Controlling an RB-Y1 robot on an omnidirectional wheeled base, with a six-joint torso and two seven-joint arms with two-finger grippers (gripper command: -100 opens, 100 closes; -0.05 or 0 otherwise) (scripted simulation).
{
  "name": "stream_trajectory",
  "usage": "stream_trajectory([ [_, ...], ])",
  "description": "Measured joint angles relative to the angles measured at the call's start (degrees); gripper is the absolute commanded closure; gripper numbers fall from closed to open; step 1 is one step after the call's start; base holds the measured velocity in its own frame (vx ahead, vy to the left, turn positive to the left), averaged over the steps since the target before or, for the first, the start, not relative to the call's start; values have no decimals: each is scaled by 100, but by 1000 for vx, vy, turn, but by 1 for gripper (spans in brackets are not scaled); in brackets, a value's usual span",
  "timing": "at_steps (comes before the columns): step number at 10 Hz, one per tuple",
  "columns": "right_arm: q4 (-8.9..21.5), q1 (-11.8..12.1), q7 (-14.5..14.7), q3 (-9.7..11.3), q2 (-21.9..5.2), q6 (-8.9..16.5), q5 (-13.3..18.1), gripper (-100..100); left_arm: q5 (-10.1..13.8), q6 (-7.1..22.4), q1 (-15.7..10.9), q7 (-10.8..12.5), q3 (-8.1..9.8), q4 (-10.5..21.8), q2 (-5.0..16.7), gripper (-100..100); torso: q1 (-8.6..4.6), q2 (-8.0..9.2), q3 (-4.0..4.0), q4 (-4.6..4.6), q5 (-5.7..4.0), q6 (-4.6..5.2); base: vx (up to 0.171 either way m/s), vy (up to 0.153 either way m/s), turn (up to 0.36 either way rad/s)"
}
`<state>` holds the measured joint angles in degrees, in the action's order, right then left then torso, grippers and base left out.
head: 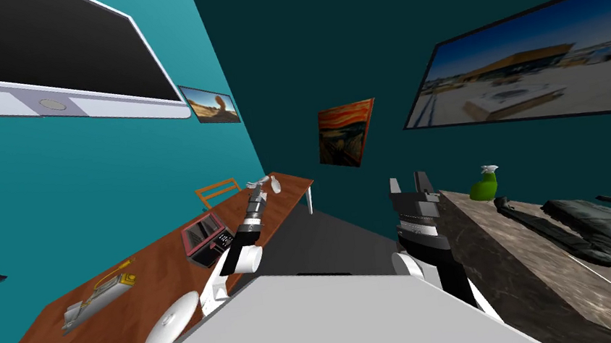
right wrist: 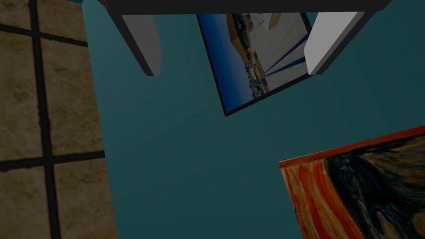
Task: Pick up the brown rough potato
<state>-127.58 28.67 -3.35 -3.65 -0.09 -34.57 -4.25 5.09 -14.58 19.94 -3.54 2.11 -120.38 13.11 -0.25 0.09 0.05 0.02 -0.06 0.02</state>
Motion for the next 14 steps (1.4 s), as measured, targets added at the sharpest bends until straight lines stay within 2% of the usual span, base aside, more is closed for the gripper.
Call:
stream_trajectory([
  [8,0,1,0,-1,-1,0,0,0,279,1287,-600,-120,112,941,548,-100,18,-2,-1,0,3,-4,-13,-48,-64],
  [9,0,0,0,-1,-1,0,0,0,330,1435,-714,-135,135,1134,657,-100,19,-2,-1,0,4,-2,-12,-19,-42],
  [10,0,1,0,-1,-1,0,0,0,348,1542,-722,-152,137,1214,689,-100,22,-1,-1,0,4,-5,-17,-11,-68],
  [12,0,1,0,-1,-1,0,0,0,380,1878,-897,-219,159,1429,760,-100,27,-1,0,0,5,-5,-20,0,-51],
  [14,0,1,0,-1,-1,0,0,0,473,2181,-1073,-242,201,1720,947,-100,34,1,1,0,7,-5,-24,14,-45],
])
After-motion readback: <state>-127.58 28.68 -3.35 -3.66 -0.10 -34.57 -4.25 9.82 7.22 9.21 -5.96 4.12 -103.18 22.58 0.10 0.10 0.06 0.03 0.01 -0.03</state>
